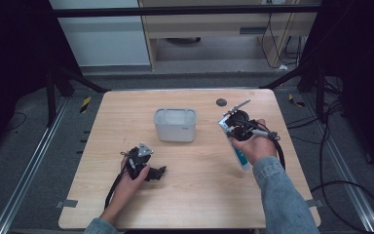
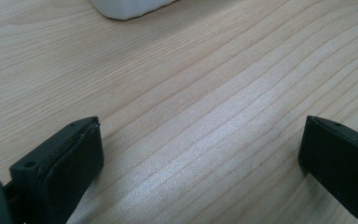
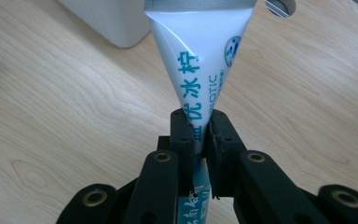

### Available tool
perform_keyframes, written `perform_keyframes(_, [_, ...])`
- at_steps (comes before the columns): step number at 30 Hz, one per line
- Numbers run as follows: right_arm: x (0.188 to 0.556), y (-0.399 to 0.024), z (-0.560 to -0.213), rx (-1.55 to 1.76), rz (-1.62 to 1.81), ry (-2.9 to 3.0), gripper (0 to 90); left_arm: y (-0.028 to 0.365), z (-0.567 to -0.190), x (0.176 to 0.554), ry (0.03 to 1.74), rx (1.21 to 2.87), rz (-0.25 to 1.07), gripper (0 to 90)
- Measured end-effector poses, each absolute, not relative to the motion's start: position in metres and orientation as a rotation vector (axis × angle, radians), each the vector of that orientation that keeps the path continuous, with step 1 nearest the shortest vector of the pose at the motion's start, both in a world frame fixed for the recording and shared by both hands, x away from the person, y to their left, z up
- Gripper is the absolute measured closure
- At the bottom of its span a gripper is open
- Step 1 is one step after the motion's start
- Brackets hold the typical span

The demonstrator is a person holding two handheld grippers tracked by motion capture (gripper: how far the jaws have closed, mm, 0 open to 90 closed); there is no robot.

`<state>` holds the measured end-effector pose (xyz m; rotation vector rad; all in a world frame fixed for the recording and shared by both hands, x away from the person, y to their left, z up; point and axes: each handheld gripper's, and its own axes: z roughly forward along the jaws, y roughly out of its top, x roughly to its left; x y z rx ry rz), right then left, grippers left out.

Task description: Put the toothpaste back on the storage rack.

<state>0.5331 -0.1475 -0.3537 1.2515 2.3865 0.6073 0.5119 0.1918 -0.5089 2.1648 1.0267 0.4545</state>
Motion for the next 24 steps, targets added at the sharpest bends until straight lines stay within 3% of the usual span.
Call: perform_keyframes(24, [0.530, -0.151, -0.325, 1.209, 0.748, 2.265, 83.3, 0.192, -0.509, 0.512, 1.027, 2.164, 0.455, 0.0])
